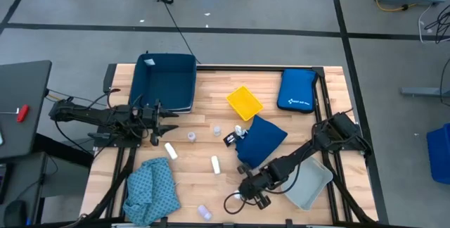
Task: Pick & place medical supplies in basket/bin
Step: Put the right white rolled gauze into the gray bin, then put the left white rolled gauze into the gray bin
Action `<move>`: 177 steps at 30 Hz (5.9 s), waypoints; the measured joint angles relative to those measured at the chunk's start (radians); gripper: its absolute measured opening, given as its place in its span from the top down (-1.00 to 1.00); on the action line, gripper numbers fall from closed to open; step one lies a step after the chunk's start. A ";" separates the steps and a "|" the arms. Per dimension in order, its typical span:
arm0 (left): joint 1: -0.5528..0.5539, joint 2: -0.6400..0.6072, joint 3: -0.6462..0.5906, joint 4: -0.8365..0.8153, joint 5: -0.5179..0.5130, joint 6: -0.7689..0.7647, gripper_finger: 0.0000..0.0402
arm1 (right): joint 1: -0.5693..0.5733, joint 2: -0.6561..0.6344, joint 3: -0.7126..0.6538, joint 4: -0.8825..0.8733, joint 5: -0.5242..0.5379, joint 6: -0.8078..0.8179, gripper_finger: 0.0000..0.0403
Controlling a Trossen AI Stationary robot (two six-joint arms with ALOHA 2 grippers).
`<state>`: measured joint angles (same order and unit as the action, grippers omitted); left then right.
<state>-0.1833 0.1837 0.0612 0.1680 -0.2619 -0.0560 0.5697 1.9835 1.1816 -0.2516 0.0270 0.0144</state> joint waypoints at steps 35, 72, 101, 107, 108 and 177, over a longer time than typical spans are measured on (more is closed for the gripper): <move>0.000 0.013 -0.001 -0.010 0.001 0.020 -0.08 | 0.102 -0.050 0.546 -1.319 -0.094 0.602 0.82; 0.000 0.013 -0.001 0.000 0.006 0.014 -0.08 | 0.194 -0.051 0.271 -1.255 -0.371 0.910 0.03; 0.000 0.016 -0.001 0.000 0.081 -0.028 -0.08 | 0.106 -0.268 0.272 -0.744 0.148 0.762 0.21; -0.001 0.091 0.000 0.001 0.134 -0.050 -0.08 | 0.061 -0.270 0.204 -0.361 0.294 0.443 0.20; -0.001 0.114 0.000 0.000 0.135 -0.050 -0.08 | 0.050 -0.270 0.185 -0.304 0.306 0.407 0.20; -0.341 1.119 0.440 -0.340 -0.007 -0.144 0.80 | -0.041 -0.269 0.004 -0.028 0.324 0.127 0.20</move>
<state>-0.5242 1.3025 0.5011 -0.1722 -0.2688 -0.1996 0.5289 1.7145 1.1858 -0.2799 0.3506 0.1417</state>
